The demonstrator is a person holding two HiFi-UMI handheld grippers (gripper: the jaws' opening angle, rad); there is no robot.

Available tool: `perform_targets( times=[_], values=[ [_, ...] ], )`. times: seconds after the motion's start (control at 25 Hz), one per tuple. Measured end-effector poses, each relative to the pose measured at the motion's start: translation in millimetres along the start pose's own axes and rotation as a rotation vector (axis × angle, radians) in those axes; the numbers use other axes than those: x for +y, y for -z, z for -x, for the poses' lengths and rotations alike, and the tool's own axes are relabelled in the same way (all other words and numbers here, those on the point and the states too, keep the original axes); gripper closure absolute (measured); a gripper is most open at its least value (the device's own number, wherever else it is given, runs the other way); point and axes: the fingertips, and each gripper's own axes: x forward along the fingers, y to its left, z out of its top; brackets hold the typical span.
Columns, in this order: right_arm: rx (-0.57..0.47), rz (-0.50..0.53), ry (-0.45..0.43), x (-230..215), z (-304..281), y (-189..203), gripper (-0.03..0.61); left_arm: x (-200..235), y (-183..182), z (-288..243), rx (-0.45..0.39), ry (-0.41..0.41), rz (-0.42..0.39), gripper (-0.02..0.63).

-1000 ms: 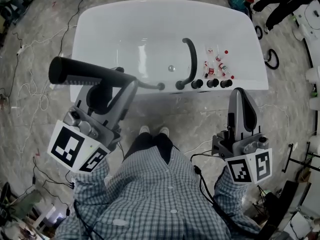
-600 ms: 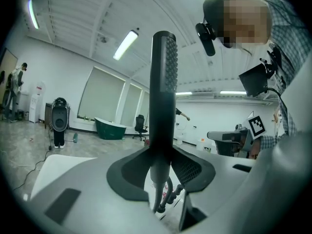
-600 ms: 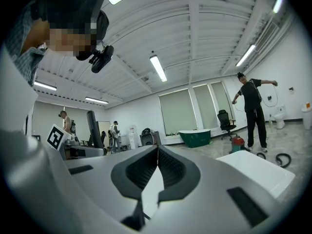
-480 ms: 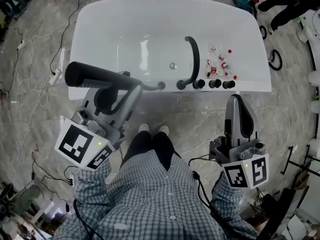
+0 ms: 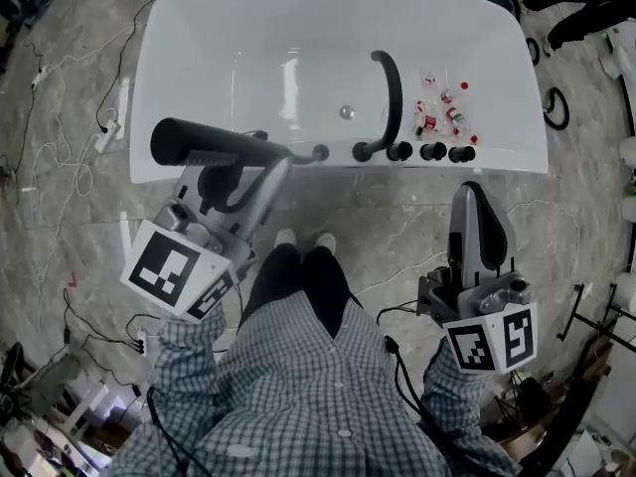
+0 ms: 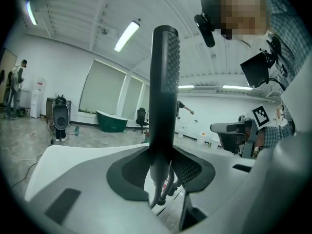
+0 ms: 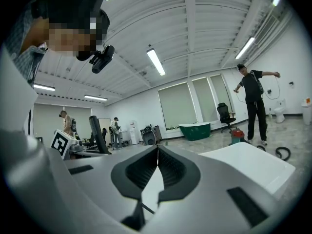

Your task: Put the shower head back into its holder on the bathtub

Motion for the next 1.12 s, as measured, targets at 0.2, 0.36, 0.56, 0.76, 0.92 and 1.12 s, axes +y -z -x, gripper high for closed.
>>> perform_targets(
  times=[0.2, 0.36, 0.56, 0.76, 0.92, 1.12],
  values=[
    [0.034, -0.005, 0.000, -8.7, -3.8, 17.4, 0.563, 3.8, 18.8, -10.0, 0.022, -0.002, 0.014, 0.485],
    [0.058, -0.017, -0.007, -21.5, -11.0, 30.3, 0.563, 4.0, 32.3, -25.7, 0.042, 0.009, 0.001, 0.485],
    [0.087, -0.030, -0.019, -38.0, -22.1, 48.7, 0.563, 3.8, 52.7, -47.6, 0.060, 0.020, -0.002, 0.485],
    [0.121, -0.047, -0.033, -30.5, -31.4, 65.3, 0.563, 8.7, 64.6, -47.5, 0.076, 0.018, -0.001, 0.485],
    [0.144, -0.060, -0.044, -32.1, -40.6, 80.0, 0.563, 13.3, 78.3, -56.7, 0.093, 0.018, 0.004, 0.485],
    [0.168, -0.071, -0.046, -31.8, -43.4, 96.7, 0.563, 19.4, 95.0, -60.0, 0.091, 0.016, 0.012, 0.485]
  ],
)
